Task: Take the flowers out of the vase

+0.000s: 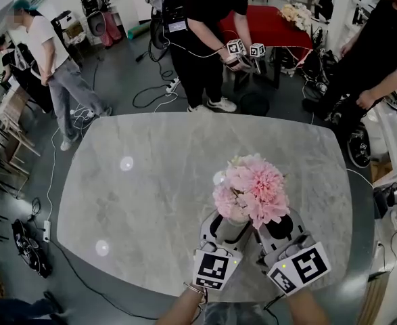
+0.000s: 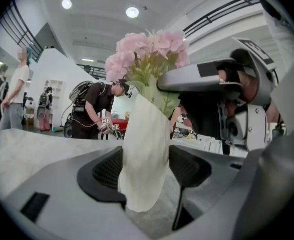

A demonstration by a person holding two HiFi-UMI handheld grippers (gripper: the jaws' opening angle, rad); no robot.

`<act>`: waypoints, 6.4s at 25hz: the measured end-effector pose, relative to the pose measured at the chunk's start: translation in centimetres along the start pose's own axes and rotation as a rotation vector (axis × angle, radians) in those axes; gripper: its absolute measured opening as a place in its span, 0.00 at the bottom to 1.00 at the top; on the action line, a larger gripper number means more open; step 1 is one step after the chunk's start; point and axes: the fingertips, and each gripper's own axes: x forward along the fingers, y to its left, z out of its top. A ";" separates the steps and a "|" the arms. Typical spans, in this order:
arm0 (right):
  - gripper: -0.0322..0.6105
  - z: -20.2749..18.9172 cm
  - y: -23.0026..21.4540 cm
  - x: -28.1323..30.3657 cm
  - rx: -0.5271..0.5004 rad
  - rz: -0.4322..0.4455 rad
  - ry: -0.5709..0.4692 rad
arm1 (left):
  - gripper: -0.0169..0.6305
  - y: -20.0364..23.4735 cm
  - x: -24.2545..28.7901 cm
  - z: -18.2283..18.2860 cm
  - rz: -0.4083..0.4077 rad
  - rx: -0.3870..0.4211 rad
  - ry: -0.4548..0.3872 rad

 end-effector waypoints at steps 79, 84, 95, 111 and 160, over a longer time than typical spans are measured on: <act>0.16 20.3 11.6 -1.9 -0.011 0.208 -0.204 | 0.08 7.3 -15.8 9.3 0.377 -0.108 -0.035; 0.16 18.5 13.9 -0.5 0.018 0.289 -0.145 | 0.05 9.2 -18.4 8.3 0.469 -0.146 -0.035; 0.16 10.8 17.7 1.9 0.008 0.386 0.054 | 0.03 11.2 -23.4 4.2 0.623 -0.220 0.008; 0.16 -1.9 18.6 3.2 0.023 0.372 0.374 | 0.03 12.0 -25.0 -0.3 0.682 -0.294 0.065; 0.16 -20.6 15.3 8.1 0.018 0.337 0.852 | 0.03 14.9 -22.6 -9.8 0.748 -0.474 0.178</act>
